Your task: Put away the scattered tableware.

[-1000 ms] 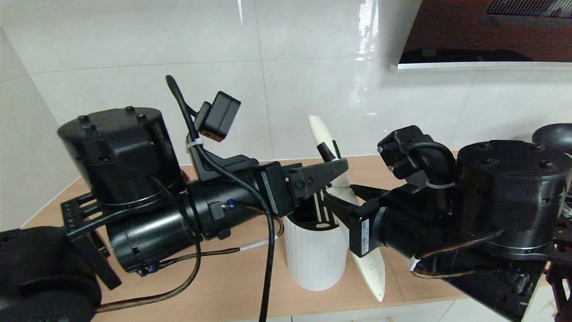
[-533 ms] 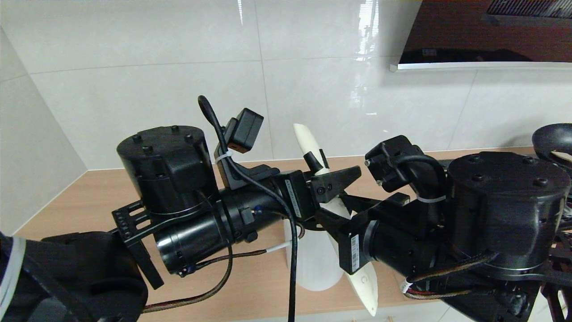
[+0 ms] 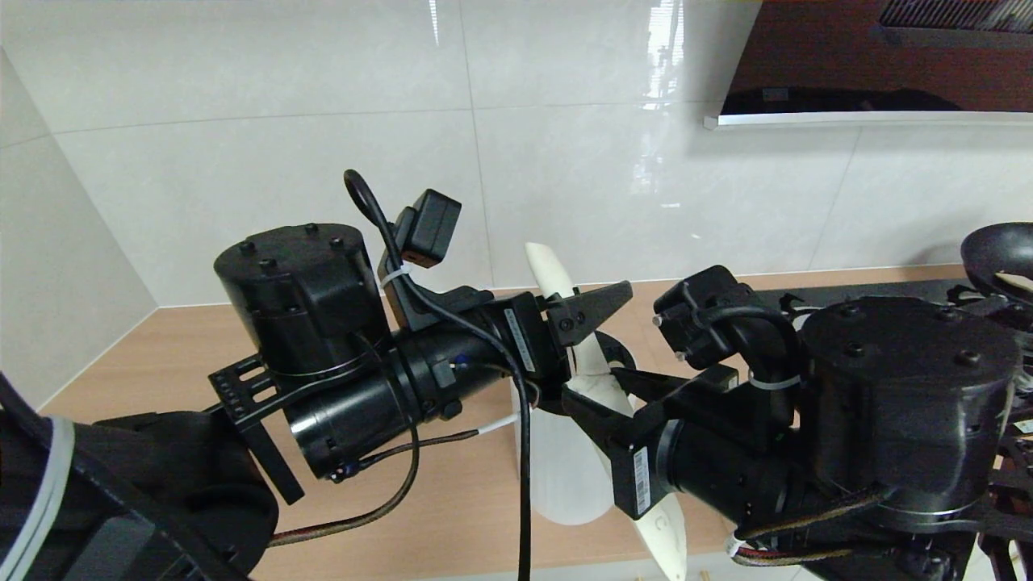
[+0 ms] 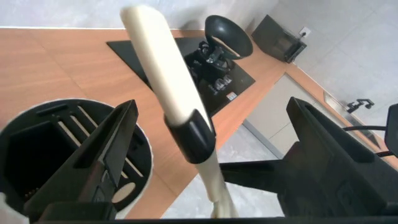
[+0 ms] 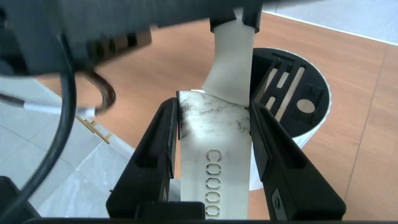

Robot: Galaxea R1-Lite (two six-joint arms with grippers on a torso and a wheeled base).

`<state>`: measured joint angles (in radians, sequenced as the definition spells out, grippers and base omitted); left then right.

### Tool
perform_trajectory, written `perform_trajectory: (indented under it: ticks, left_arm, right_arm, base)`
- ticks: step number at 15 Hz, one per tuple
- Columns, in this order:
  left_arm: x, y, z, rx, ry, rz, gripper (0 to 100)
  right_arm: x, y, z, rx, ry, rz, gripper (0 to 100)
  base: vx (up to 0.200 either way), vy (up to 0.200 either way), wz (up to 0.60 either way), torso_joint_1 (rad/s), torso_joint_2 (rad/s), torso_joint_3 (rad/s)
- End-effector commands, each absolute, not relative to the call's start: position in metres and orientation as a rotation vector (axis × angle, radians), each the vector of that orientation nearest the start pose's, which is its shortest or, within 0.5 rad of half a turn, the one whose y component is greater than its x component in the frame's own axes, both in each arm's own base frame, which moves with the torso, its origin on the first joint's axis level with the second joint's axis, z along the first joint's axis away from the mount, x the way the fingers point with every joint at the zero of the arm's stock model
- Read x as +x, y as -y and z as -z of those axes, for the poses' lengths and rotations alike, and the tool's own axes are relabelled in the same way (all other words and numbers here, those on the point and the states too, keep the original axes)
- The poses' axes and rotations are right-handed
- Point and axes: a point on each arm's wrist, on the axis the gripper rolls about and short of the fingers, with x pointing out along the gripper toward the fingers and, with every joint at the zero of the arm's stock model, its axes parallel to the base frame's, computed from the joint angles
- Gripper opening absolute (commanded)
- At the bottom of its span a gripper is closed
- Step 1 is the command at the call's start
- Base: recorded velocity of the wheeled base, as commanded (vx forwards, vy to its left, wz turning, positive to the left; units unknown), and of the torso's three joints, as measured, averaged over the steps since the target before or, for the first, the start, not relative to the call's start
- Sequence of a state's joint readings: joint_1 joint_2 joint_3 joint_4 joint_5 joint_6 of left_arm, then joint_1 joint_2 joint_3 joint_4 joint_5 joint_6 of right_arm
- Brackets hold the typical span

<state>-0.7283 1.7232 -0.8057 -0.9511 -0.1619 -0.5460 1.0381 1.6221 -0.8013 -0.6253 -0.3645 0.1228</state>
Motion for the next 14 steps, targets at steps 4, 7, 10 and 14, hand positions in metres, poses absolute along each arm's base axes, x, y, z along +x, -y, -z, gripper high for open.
perform_trajectory:
  ticks: [4, 7, 10, 14]
  left_arm:
    - [0.230, 0.209, -0.211, -0.522, -0.198, 0.880, 100]
    - [0.229, 0.210, -0.208, -0.518, -0.213, 0.885, 100]
    - [0.229, 0.212, -0.205, -0.515, -0.223, 0.887, 0]
    - [0.228, 0.220, -0.195, -0.503, -0.261, 0.899, 0]
  right_arm:
    - [0.153, -0.244, -0.203, -0.011, -0.194, -0.660, 0]
    - [0.153, -0.244, -0.204, -0.010, -0.193, -0.663, 0]
    - [0.148, -0.246, -0.203, -0.013, -0.194, -0.682, 0]
    - [0.147, -0.246, -0.203, -0.015, -0.195, -0.684, 0]
  base:
    - [0.000, 0.000, 0.00, 0.000, 0.00, 0.000]
    - [0.000, 0.000, 0.00, 0.000, 0.00, 0.000]
    - [0.000, 0.000, 0.00, 0.000, 0.00, 0.000]
    - [0.000, 0.000, 0.00, 0.000, 0.00, 0.000]
